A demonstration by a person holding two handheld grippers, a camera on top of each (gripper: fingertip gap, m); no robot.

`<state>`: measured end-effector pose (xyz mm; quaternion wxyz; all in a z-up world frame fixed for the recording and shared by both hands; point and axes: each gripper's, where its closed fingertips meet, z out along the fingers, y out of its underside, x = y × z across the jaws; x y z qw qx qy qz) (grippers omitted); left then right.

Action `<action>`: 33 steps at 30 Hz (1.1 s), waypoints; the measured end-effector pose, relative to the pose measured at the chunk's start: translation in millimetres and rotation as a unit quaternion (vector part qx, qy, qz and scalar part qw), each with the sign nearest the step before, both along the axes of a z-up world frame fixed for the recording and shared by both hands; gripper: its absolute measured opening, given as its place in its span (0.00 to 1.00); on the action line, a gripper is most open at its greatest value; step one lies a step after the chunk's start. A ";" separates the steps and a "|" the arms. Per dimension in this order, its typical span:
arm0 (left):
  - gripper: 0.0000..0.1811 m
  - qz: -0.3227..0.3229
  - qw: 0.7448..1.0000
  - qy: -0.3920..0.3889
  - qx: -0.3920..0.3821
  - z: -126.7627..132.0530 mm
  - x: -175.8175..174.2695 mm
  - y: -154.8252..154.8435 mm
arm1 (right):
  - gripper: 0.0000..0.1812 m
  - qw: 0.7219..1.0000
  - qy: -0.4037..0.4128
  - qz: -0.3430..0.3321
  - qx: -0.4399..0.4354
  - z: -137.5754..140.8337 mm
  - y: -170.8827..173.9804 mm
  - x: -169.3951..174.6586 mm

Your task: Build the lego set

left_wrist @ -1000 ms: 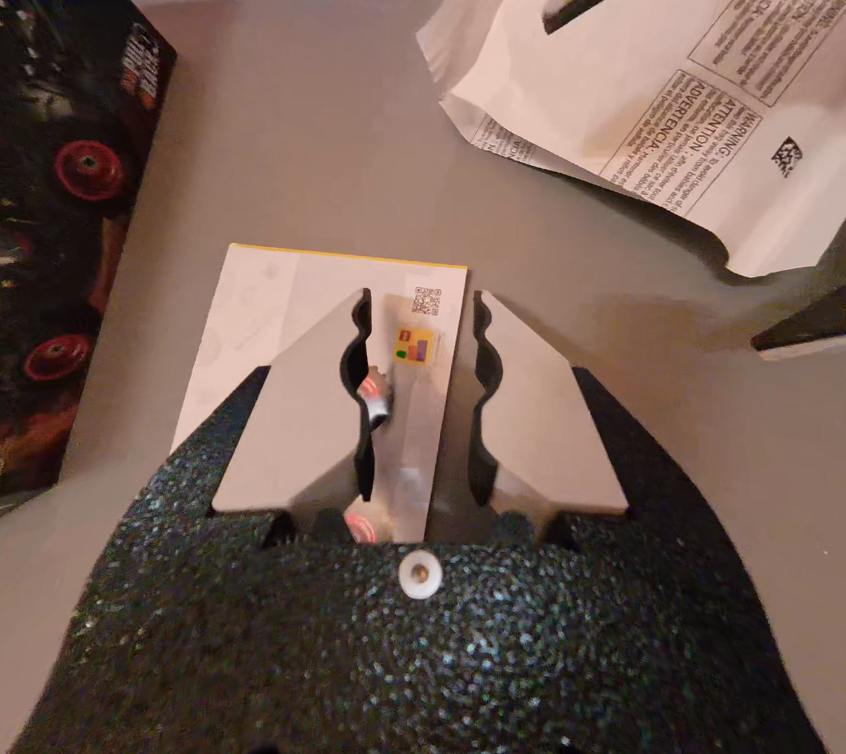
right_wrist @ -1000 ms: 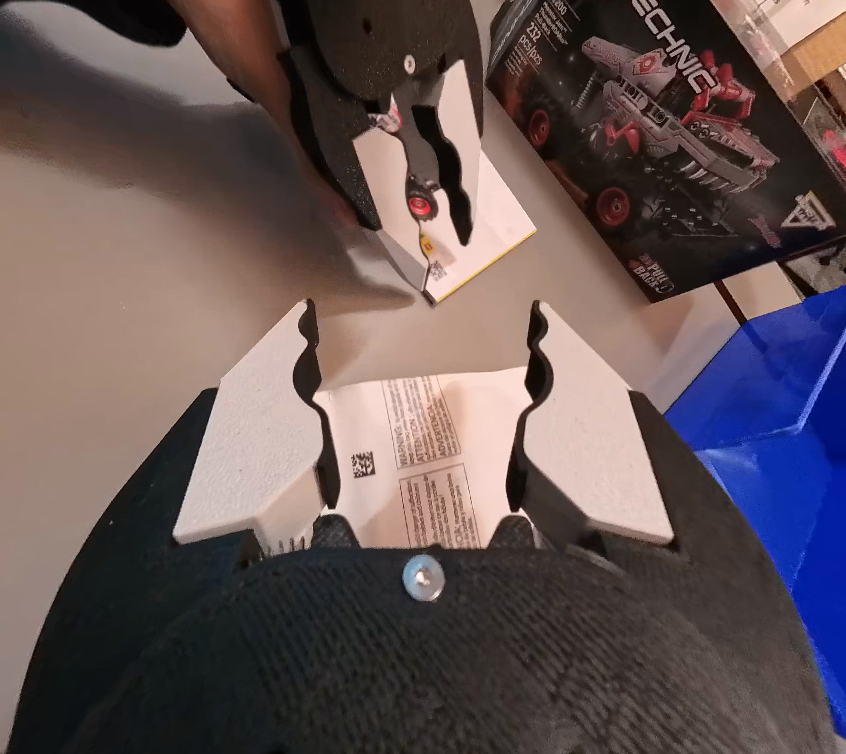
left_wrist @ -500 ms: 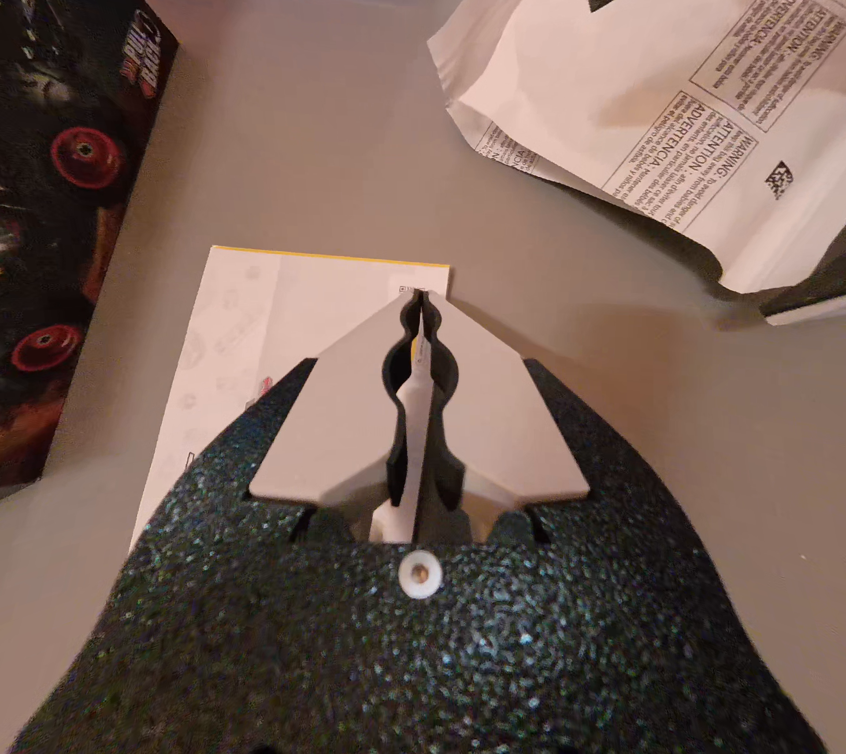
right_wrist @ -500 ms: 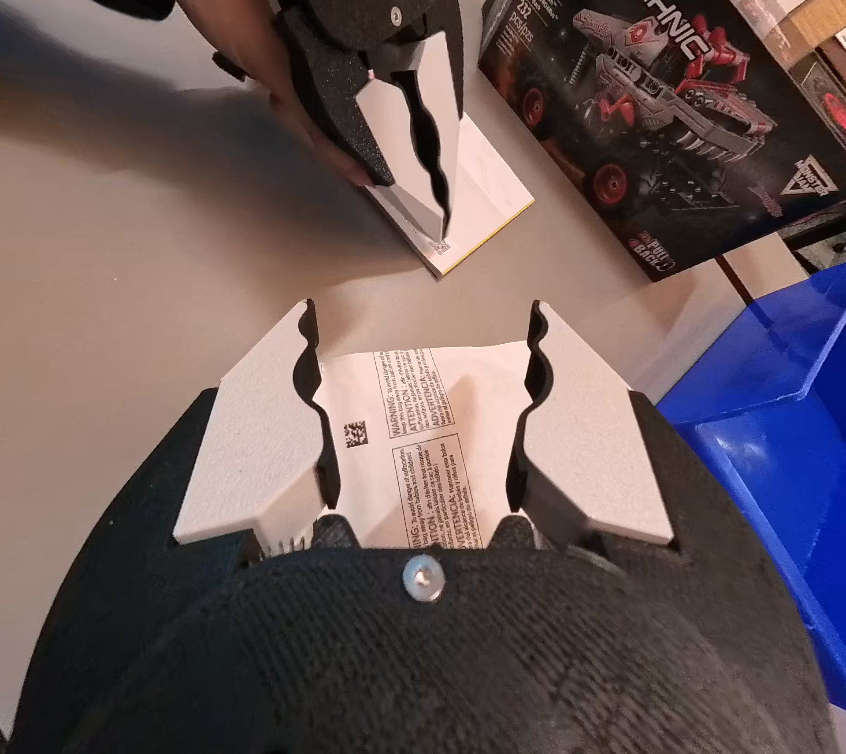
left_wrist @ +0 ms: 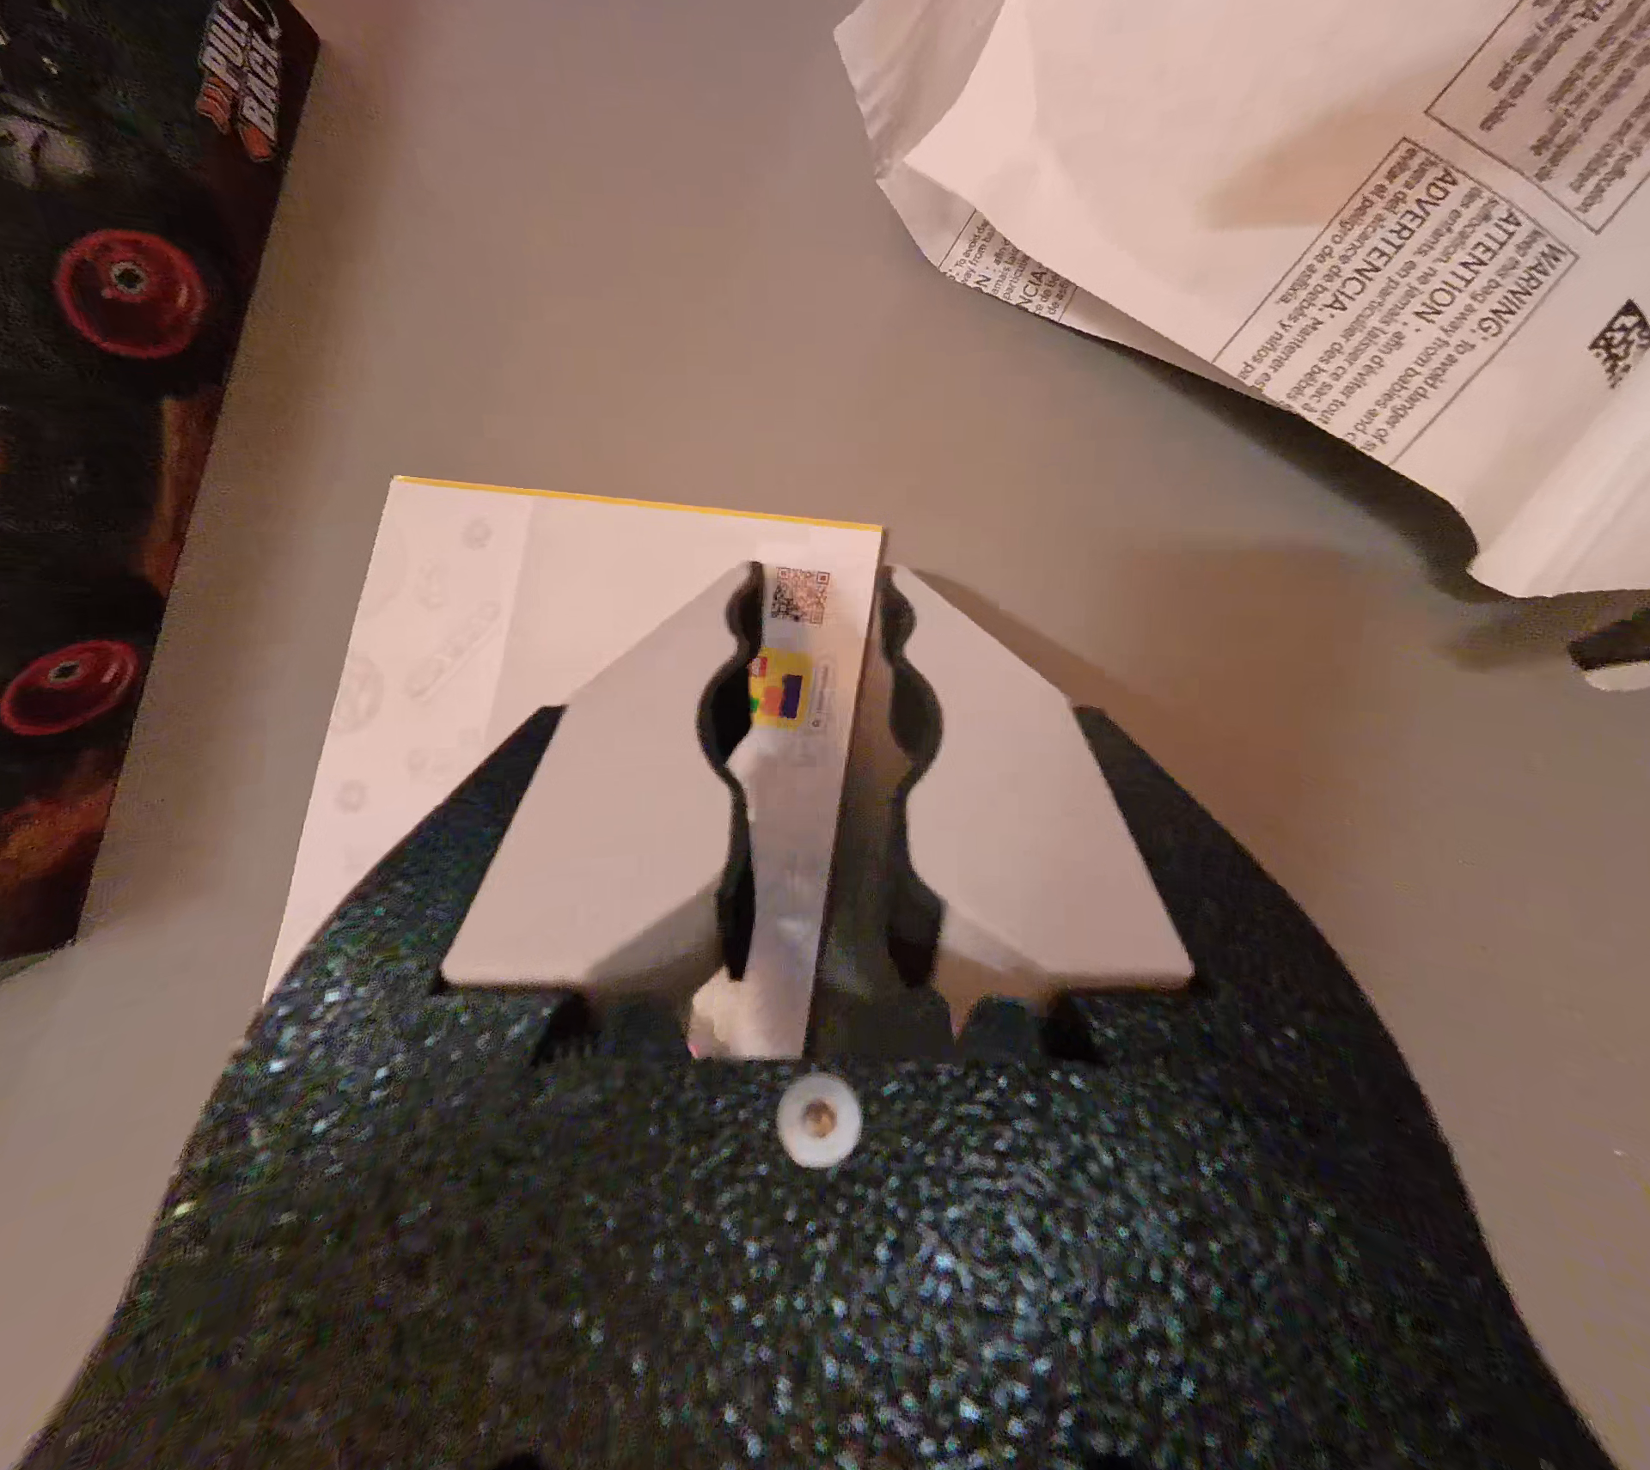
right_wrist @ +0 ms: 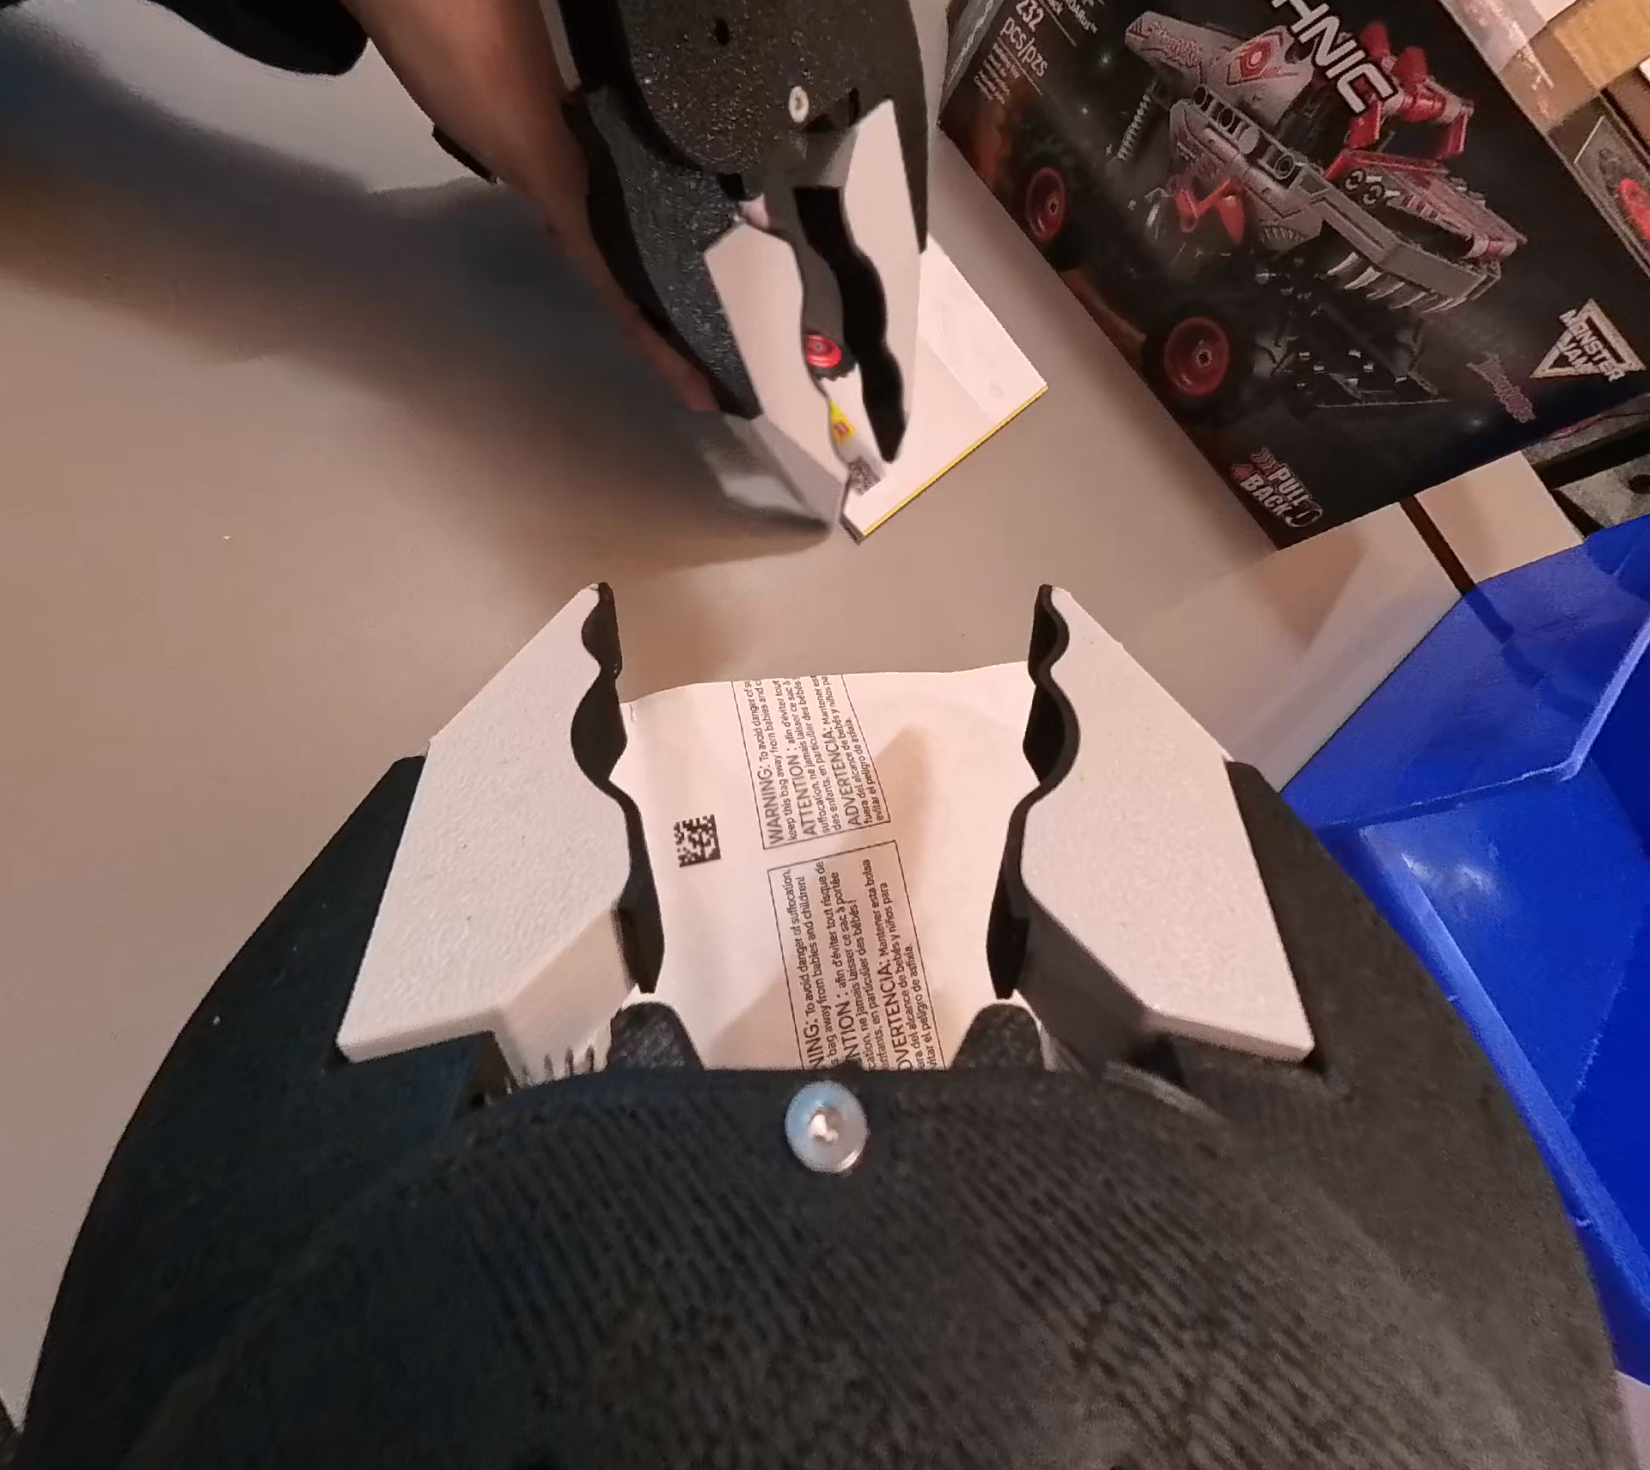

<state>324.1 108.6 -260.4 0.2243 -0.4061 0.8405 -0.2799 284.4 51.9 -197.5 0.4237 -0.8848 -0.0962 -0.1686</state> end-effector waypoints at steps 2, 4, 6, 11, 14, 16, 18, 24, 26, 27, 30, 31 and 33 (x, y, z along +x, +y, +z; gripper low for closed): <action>0.12 -0.007 1.000 0.005 0.001 -1.2 -1.3 -2.9 | 0.50 1.000 0.000 0.001 0.000 -0.1 0.2 0.0; 0.05 -0.005 1.000 0.000 0.007 -1.4 -0.3 -2.9 | 0.50 1.000 -0.001 0.001 -0.002 -0.6 0.2 -0.4; 0.02 -0.005 1.000 0.004 0.005 -1.7 -0.8 -4.3 | 0.50 1.000 -0.001 0.002 -0.002 -0.6 -0.2 -0.7; 0.00 -0.015 1.000 0.006 -0.008 1.4 -2.6 -7.1 | 0.50 1.000 0.001 -0.001 -0.003 -1.6 -1.9 1.1; 0.00 -0.013 1.000 0.008 -0.022 4.9 -3.1 -6.3 | 0.50 1.000 0.002 0.001 -0.005 -2.5 -1.4 0.7; 0.00 -0.003 0.999 0.002 -0.033 9.4 -1.0 -5.1 | 0.50 1.000 0.002 0.002 -0.005 -3.0 -1.2 0.5; 0.00 0.002 0.999 -0.010 -0.043 16.4 -0.4 -2.9 | 0.50 1.000 0.002 0.002 -0.005 -3.1 -1.4 0.2; 0.00 0.039 0.978 -0.082 -0.185 75.5 -5.7 7.9 | 0.50 0.999 0.020 -0.018 0.021 3.9 3.9 1.9; 0.00 0.056 0.950 -0.120 -0.284 110.9 -14.8 22.3 | 0.49 0.999 0.032 -0.015 0.041 8.6 12.6 -4.1; 0.00 0.074 0.931 -0.141 -0.327 126.7 -21.4 35.9 | 0.50 0.998 0.035 -0.008 0.049 10.5 17.9 -9.2; 0.00 0.146 0.871 -0.214 -0.418 159.0 -50.9 90.4 | 0.50 0.998 0.026 0.014 0.053 12.4 32.6 -25.0; 0.00 0.170 0.850 -0.237 -0.438 164.5 -64.2 109.2 | 0.50 0.998 0.021 0.018 0.052 12.5 37.4 -29.2; 0.00 0.227 0.822 -0.281 -0.440 165.0 -91.5 146.3 | 0.49 0.998 0.012 0.025 0.050 12.7 46.7 -37.4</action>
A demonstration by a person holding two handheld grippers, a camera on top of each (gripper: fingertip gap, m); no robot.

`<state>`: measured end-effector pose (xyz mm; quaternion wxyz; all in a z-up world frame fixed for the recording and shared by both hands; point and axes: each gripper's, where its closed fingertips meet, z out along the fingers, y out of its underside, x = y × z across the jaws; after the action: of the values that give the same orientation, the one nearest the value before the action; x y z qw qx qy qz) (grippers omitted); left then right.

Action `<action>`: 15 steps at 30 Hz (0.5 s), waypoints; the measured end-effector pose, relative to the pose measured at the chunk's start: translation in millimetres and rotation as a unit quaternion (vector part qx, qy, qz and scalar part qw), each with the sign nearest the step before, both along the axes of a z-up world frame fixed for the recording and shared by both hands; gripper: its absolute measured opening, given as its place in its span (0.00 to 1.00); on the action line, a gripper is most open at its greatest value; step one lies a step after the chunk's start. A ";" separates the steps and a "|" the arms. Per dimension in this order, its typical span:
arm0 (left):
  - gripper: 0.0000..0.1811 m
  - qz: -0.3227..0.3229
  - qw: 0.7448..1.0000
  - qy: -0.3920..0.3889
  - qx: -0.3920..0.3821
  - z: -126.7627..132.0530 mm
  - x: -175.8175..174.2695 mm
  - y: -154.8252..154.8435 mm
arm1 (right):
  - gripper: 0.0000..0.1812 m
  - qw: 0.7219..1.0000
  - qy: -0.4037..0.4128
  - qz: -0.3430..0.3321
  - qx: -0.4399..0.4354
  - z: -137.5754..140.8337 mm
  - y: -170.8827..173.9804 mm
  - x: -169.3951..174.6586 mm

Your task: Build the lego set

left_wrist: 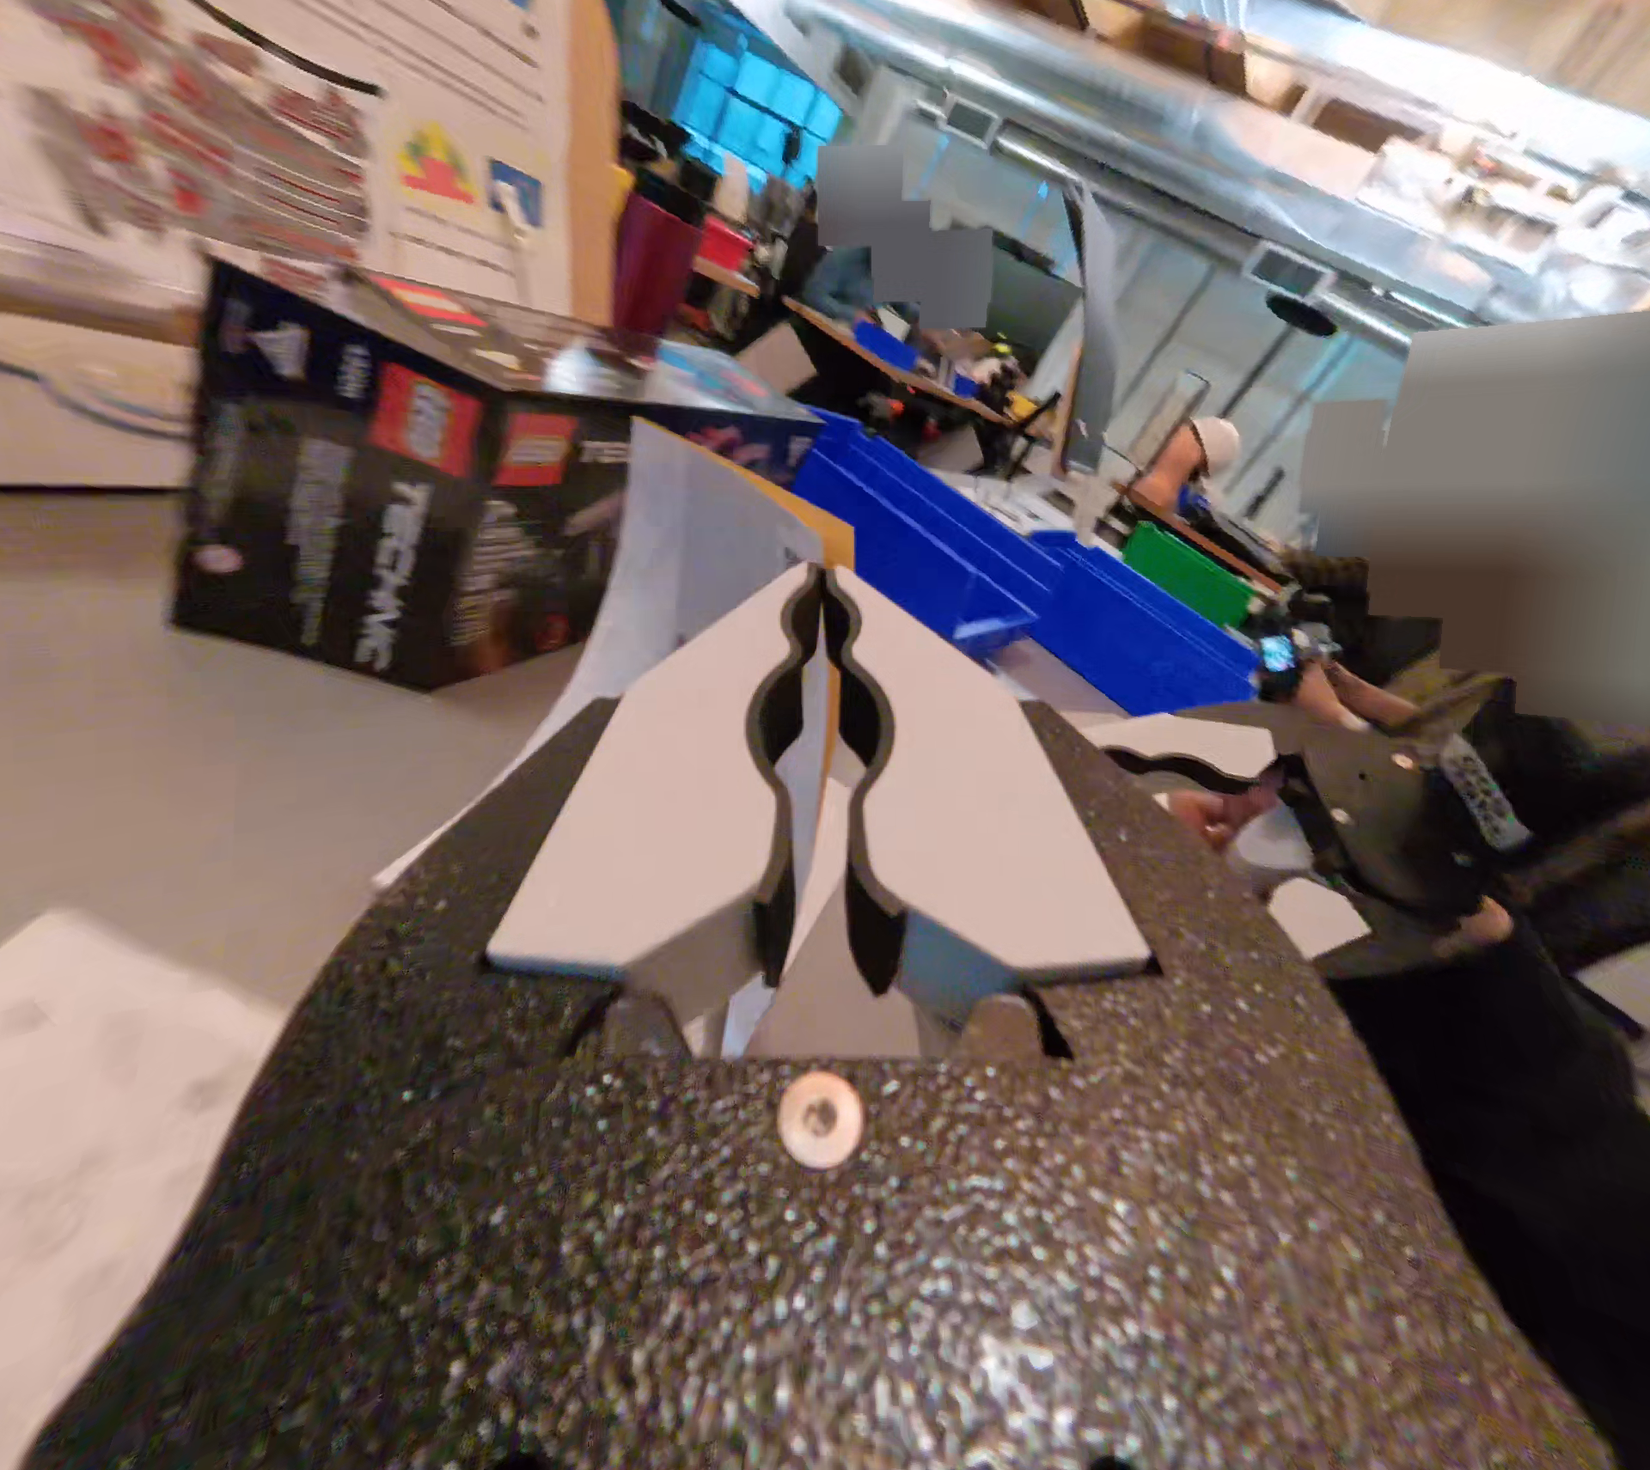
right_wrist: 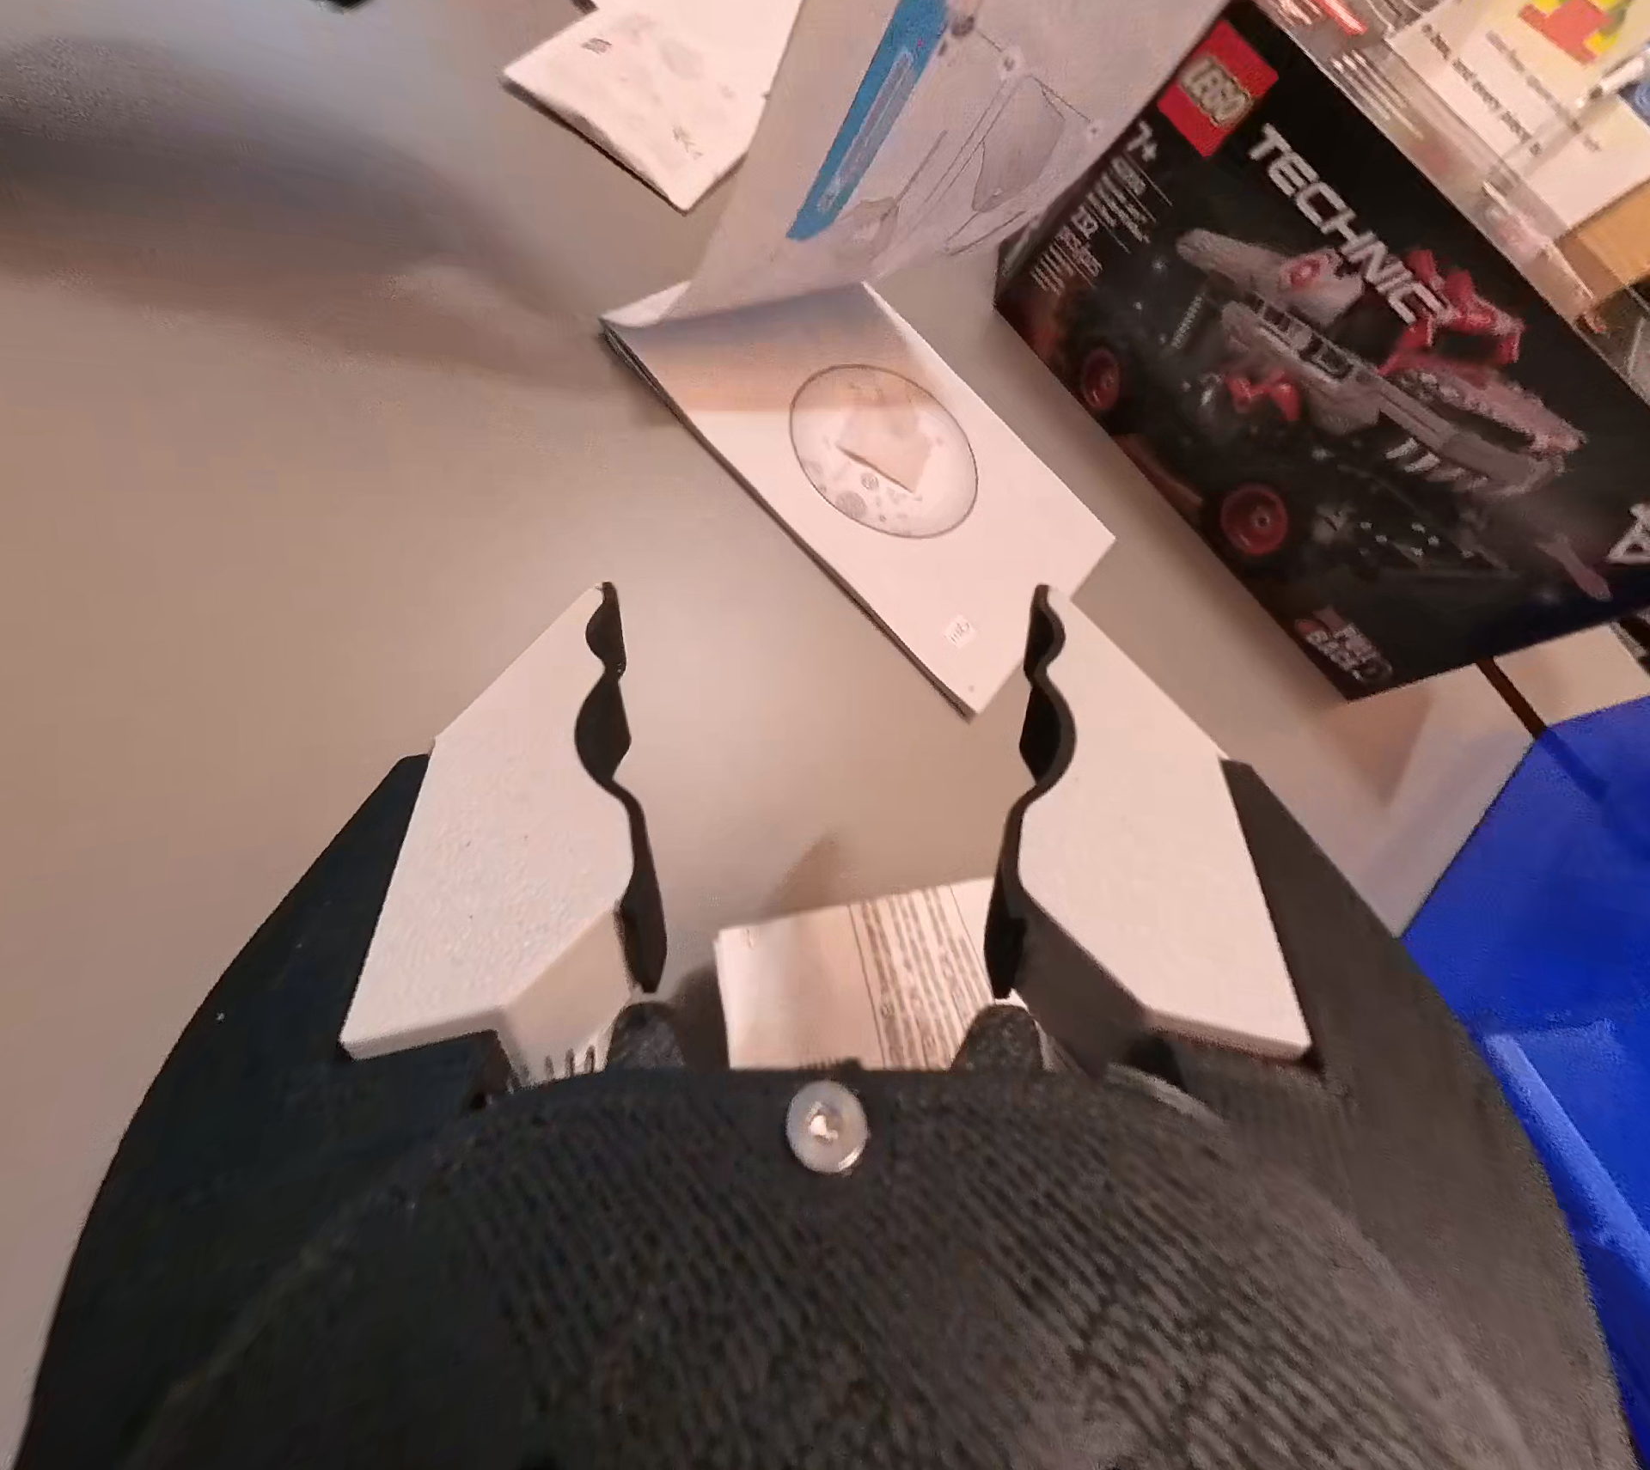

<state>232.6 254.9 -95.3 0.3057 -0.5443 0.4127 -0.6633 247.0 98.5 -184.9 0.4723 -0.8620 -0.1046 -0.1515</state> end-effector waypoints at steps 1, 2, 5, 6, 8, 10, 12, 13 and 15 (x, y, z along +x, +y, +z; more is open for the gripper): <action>0.00 0.037 0.999 -0.001 0.007 -3.4 -14.0 16.4 | 0.49 1.000 -0.004 0.005 0.000 0.1 5.4 -4.4; 0.00 0.069 0.997 0.005 0.024 -8.7 -26.4 30.2 | 0.48 1.000 -0.007 0.012 -0.001 -0.5 11.4 -9.6; 0.00 0.141 0.987 0.032 0.070 -23.8 -58.2 58.9 | 0.47 1.000 -0.008 0.024 -0.013 -9.5 33.8 -23.8; 0.00 0.146 0.984 0.055 0.081 -32.9 -64.3 60.8 | 0.46 1.000 -0.007 0.013 -0.025 -15.4 41.4 -24.3; 0.00 0.135 0.982 0.085 0.105 -49.8 -69.2 56.1 | 0.48 0.998 0.017 -0.005 -0.067 -36.9 56.3 -22.3; 0.00 0.105 0.983 0.090 0.117 -55.8 -65.7 40.6 | 0.46 0.992 0.049 -0.040 -0.110 -58.3 67.2 -11.0; 0.00 0.041 0.981 0.105 0.161 -62.7 -53.0 10.9 | 0.48 0.992 0.043 -0.037 -0.116 -55.4 70.1 -13.4; 0.04 0.010 0.972 0.125 0.198 -71.4 -45.5 -3.6 | 0.47 0.994 0.024 -0.014 -0.110 -47.7 68.3 -18.1; 0.13 -0.055 0.940 0.175 0.289 -95.4 -31.6 -27.7 | 0.46 0.996 -0.021 -0.010 -0.086 -23.3 60.8 -13.8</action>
<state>201.0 227.2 -190.8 0.3354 -0.5167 0.6630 -0.4254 233.2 159.4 -208.2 0.3922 -0.8972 -0.1186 -0.1648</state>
